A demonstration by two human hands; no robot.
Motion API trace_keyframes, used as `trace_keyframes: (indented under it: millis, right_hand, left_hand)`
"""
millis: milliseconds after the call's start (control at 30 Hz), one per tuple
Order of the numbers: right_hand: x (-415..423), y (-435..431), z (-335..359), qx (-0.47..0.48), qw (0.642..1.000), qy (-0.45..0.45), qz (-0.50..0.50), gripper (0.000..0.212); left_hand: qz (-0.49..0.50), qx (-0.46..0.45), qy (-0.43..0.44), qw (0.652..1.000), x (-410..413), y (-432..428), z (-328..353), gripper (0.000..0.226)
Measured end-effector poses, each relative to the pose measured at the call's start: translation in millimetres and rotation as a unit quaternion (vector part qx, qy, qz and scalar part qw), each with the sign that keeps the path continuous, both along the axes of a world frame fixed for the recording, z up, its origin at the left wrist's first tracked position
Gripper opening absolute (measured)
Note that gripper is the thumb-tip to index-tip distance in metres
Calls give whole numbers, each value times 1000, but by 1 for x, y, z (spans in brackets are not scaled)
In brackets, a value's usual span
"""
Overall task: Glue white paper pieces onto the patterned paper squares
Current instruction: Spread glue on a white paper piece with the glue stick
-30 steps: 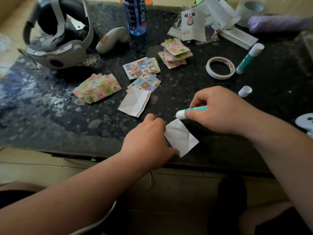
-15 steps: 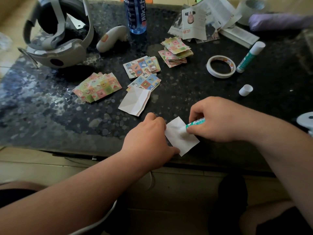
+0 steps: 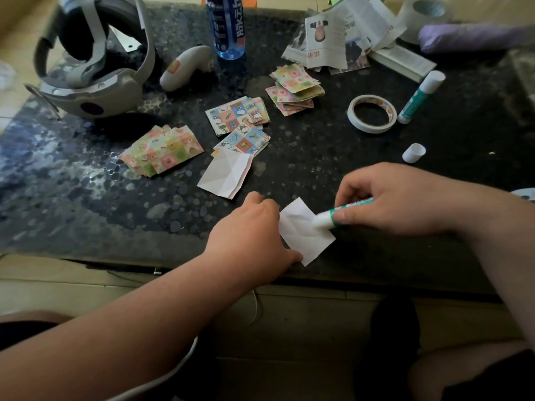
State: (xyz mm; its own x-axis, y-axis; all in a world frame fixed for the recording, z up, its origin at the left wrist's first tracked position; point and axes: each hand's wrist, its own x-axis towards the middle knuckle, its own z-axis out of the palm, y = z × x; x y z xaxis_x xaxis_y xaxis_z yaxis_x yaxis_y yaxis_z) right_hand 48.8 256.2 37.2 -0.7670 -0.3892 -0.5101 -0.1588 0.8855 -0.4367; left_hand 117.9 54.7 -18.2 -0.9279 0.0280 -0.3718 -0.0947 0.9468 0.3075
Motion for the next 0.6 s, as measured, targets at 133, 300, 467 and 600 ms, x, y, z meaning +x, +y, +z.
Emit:
trace_keyframes:
  millis: [133, 300, 467, 600]
  right_hand:
    - [3, 7, -1, -159, 983, -9, -91, 11]
    - [9, 3, -6, -322, 917, -29, -235, 25]
    - [21, 5, 3, -420, 847, -34, -323, 27]
    - [31, 0, 3, -421, 848, -11, -322, 25]
  left_hand:
    - [-21, -28, -21, 999, -4, 3, 4, 59]
    - [-39, -44, -41, 997, -11, 6, 12, 58]
    - [7, 28, 38, 999, -23, 3, 30, 36]
    - [81, 295, 89, 948, -22, 11, 51, 29]
